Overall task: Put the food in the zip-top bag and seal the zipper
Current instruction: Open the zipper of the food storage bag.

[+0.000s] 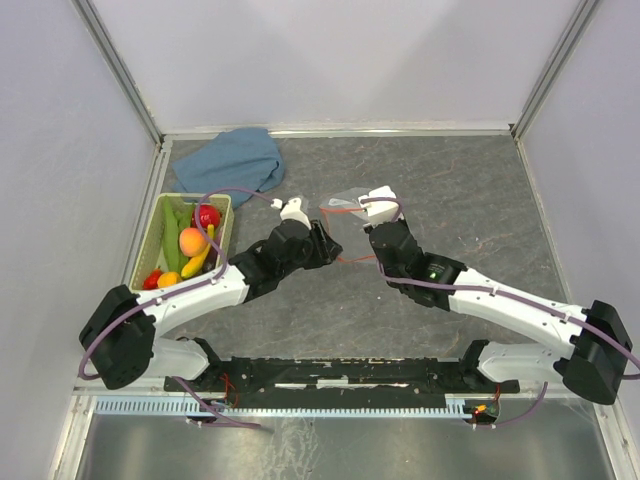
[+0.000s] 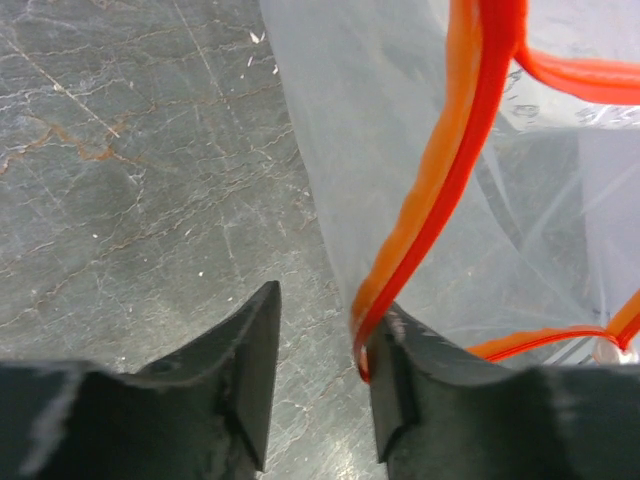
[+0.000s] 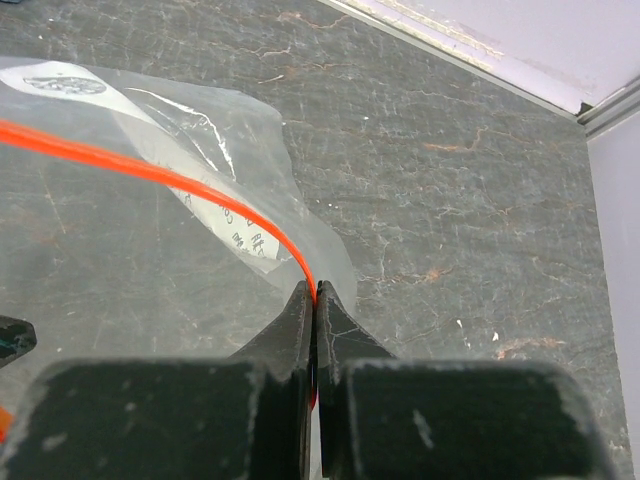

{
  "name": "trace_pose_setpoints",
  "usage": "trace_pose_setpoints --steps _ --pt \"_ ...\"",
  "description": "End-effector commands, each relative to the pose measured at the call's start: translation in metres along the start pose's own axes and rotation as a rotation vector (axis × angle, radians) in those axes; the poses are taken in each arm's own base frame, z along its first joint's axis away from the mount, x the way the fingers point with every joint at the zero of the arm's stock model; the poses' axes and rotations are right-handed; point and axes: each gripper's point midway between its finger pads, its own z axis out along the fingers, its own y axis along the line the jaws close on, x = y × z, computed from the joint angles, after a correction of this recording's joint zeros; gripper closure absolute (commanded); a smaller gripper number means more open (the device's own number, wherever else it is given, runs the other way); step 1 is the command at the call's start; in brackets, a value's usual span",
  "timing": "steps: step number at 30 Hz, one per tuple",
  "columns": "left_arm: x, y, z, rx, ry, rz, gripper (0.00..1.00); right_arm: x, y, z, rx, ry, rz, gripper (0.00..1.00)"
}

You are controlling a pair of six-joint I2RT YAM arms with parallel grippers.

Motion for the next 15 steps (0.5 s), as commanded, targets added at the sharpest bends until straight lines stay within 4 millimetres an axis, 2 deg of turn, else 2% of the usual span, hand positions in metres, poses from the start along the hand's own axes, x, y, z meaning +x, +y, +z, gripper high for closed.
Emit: trace_pose_setpoints --steps 1,9,12,15 --pt "-0.035 -0.029 -0.010 0.061 -0.084 -0.019 0.43 -0.007 -0.006 0.005 0.059 -0.024 0.024 0.98" --pt "-0.054 -0.036 -0.032 0.085 -0.131 -0.049 0.24 0.002 0.002 0.012 0.073 0.003 0.024 0.98" --pt "-0.068 -0.029 -0.042 0.049 -0.169 -0.042 0.21 0.003 0.002 0.014 0.089 0.009 0.025 0.98" --pt "-0.081 -0.004 -0.050 -0.046 -0.197 -0.041 0.17 0.005 0.005 0.016 0.087 0.013 0.033 0.98"
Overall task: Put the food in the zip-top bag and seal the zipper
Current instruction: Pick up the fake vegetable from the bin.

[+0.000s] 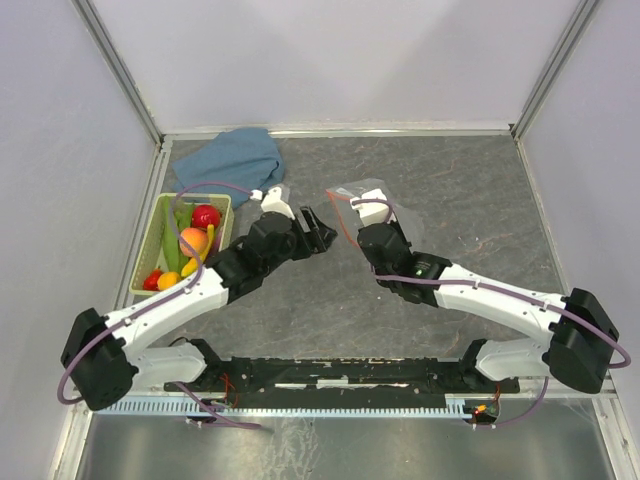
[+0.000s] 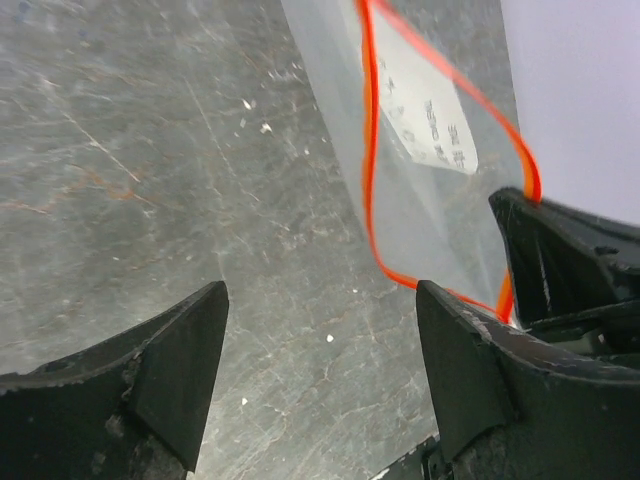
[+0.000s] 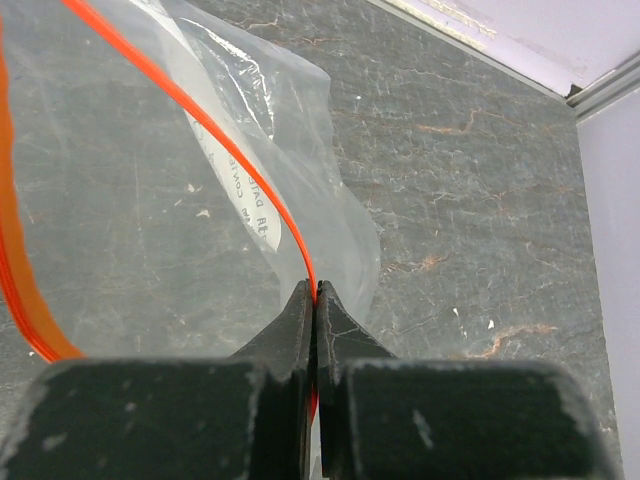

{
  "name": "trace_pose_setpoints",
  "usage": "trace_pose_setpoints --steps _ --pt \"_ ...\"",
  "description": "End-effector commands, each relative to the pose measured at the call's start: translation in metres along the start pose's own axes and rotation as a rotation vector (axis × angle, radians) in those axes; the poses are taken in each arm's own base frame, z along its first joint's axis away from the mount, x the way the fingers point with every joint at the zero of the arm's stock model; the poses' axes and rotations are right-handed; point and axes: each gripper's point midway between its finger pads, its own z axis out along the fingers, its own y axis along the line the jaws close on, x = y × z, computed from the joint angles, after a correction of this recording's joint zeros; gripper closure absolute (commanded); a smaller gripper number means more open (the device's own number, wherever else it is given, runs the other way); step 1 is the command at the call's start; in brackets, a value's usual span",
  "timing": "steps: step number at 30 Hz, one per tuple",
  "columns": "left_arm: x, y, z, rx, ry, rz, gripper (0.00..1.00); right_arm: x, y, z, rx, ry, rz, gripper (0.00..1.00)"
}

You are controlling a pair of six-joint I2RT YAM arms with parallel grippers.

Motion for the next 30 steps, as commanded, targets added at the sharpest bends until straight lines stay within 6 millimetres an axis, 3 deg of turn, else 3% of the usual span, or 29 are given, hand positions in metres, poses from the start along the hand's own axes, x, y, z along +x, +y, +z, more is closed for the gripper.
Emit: trace_pose_setpoints --steps 1,7,16,19,25,30 --pt "-0.047 0.018 -0.016 -0.096 -0.113 -0.011 0.17 -0.013 -0.003 0.002 0.035 -0.029 0.073 0.98" --pt "-0.093 0.110 -0.036 -0.365 -0.146 0.030 0.16 -0.007 0.005 0.004 0.012 -0.020 0.081 0.98" --pt "-0.148 0.233 -0.093 -0.786 -0.114 0.065 0.15 -0.001 0.005 0.003 0.000 -0.021 0.092 0.98" --pt "-0.163 0.264 -0.105 -0.861 -0.124 0.015 0.15 0.002 0.008 0.003 -0.011 -0.028 0.099 0.98" --pt "-0.185 0.308 -0.111 -0.891 -0.109 -0.084 0.14 0.001 0.003 -0.001 -0.019 -0.056 0.131 0.98" --pt "-0.180 0.357 -0.128 -0.977 -0.058 -0.152 0.14 0.001 0.001 -0.002 -0.018 -0.064 0.139 0.99"
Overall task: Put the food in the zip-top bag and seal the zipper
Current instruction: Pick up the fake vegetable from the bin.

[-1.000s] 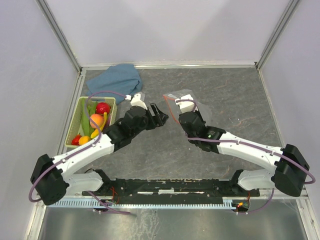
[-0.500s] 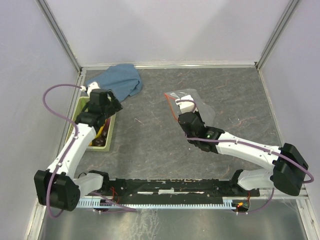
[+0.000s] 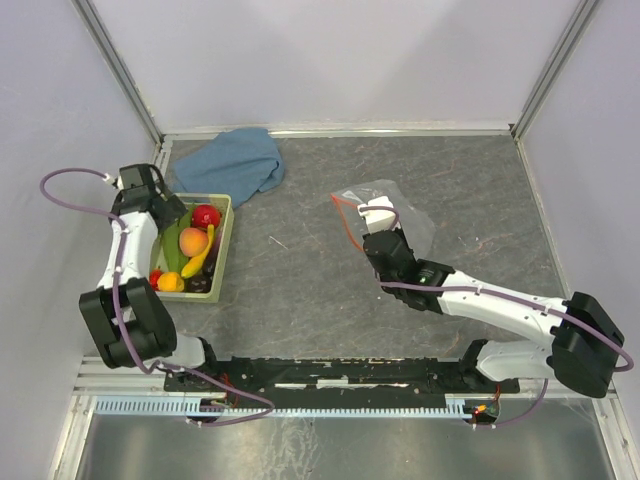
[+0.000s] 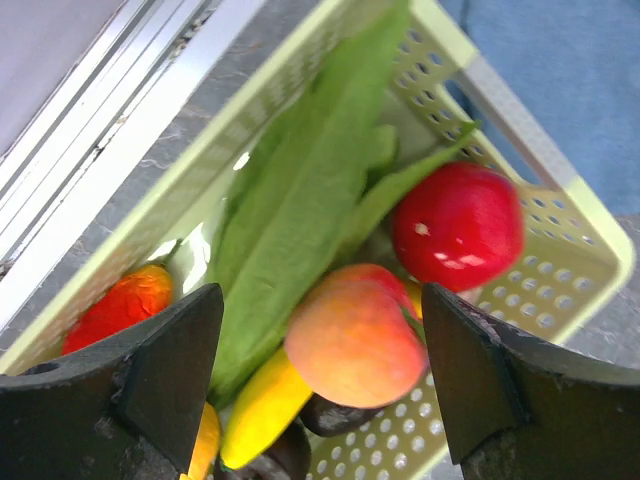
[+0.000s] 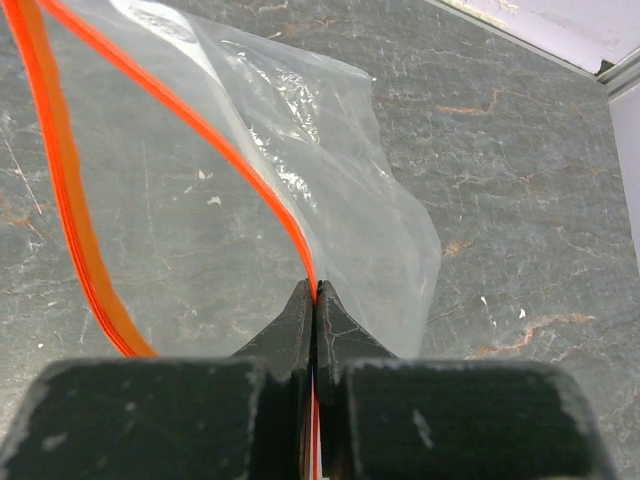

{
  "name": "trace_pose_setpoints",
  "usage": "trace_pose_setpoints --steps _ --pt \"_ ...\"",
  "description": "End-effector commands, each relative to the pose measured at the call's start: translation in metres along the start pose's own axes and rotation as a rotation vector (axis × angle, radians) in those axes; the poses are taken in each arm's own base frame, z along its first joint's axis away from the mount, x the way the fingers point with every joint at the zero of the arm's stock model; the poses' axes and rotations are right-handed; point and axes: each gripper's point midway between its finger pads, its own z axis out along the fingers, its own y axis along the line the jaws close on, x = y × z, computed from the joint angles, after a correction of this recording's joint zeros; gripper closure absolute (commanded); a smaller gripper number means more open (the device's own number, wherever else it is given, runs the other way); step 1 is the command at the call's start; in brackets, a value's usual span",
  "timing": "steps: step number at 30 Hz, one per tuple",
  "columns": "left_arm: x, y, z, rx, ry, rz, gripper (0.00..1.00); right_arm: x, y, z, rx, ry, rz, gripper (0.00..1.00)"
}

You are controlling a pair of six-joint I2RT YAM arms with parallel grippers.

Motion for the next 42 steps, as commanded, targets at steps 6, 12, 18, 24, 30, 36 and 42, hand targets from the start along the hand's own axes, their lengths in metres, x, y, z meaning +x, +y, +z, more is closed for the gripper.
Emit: trace_pose_setpoints --steps 6,12,18,24,30,36,42 --pt "0.012 0.043 0.030 -0.001 0.101 -0.054 0.15 -0.020 -0.001 -0.003 -0.015 -0.070 0.101 0.98" --pt "0.022 0.025 0.043 0.109 0.162 -0.053 0.15 -0.020 -0.001 -0.004 -0.020 -0.072 0.103 0.98" --pt "0.028 0.022 0.059 0.115 0.206 -0.052 0.16 -0.020 0.000 -0.004 -0.024 -0.071 0.103 0.97" --pt "0.036 0.022 0.075 0.102 0.258 -0.037 0.15 -0.019 0.001 -0.003 -0.026 -0.068 0.097 0.97" --pt "0.051 0.024 0.090 0.092 0.325 -0.026 0.13 -0.018 0.002 -0.002 -0.028 -0.067 0.096 0.97" --pt "0.063 0.024 0.101 0.076 0.371 0.000 0.12 -0.017 0.004 -0.002 -0.035 -0.066 0.095 0.96" --pt "0.070 0.021 0.102 0.070 0.394 0.040 0.23 -0.017 0.004 -0.001 -0.034 -0.064 0.092 0.96"
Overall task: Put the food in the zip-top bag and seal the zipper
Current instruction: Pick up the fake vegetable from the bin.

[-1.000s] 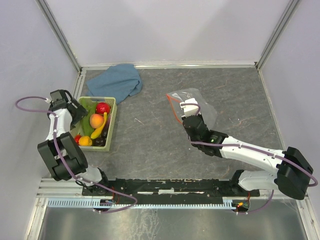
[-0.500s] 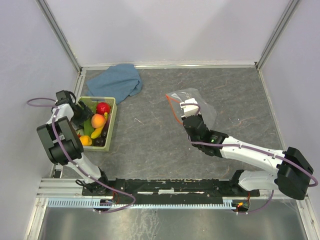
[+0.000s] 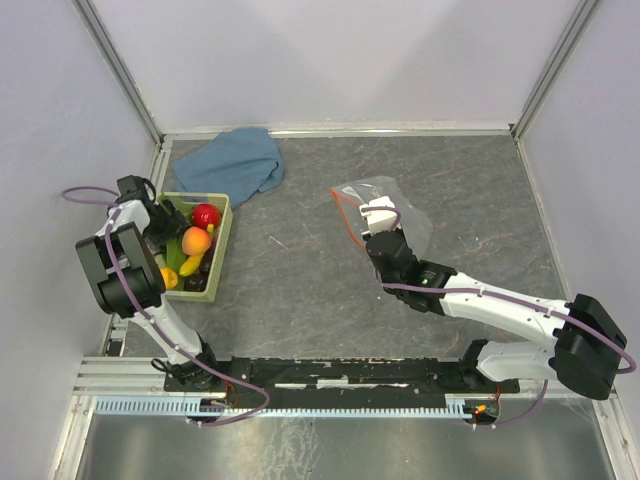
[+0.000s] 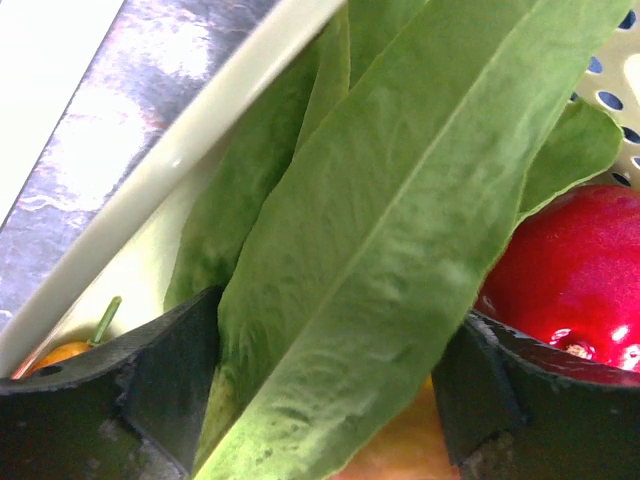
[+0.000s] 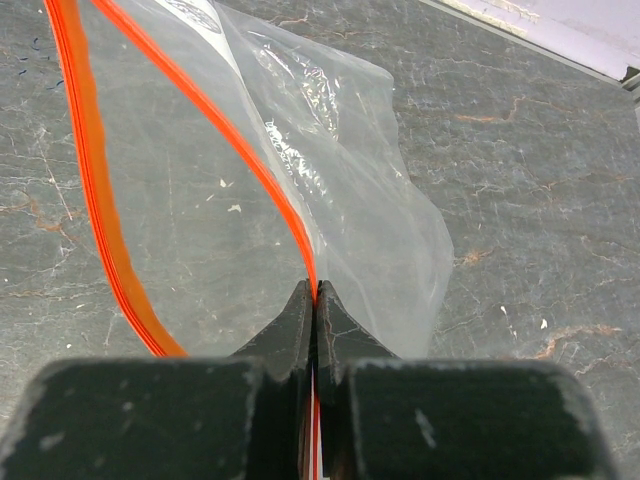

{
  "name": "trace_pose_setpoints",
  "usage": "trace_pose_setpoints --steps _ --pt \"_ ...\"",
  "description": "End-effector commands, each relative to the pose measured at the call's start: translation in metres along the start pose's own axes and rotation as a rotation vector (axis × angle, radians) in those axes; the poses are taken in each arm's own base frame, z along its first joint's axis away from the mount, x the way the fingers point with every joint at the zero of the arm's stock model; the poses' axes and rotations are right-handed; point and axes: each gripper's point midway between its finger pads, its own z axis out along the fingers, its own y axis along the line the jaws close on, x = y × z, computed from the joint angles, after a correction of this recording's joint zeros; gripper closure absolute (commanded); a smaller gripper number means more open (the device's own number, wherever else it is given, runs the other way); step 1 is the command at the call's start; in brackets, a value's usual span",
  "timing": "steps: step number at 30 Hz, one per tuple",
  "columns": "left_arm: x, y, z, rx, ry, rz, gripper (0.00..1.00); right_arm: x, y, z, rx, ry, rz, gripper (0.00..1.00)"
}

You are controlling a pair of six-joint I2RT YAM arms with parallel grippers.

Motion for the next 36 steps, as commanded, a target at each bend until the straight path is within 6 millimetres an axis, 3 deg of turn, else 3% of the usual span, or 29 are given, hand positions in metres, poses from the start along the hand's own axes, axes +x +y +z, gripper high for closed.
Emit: trace_pose_setpoints --steps 1,12,16,25,36 --pt "0.008 0.001 0.008 -0.020 0.029 0.064 0.26 -0.011 -0.001 0.000 0.005 -0.037 0.049 0.96" --pt "-0.013 -0.002 -0.035 -0.087 -0.134 0.114 0.63 -0.011 0.000 0.000 0.002 -0.030 0.044 0.96" --pt "-0.018 -0.004 -0.044 -0.085 -0.176 0.117 0.71 -0.011 0.000 0.000 0.002 -0.029 0.045 0.97" --pt "-0.039 0.002 -0.054 -0.143 -0.271 0.108 0.71 -0.012 0.000 0.000 -0.003 -0.030 0.047 0.97" --pt "-0.082 -0.014 -0.084 -0.097 -0.451 0.101 0.69 -0.011 0.001 0.000 -0.007 -0.028 0.045 0.97"
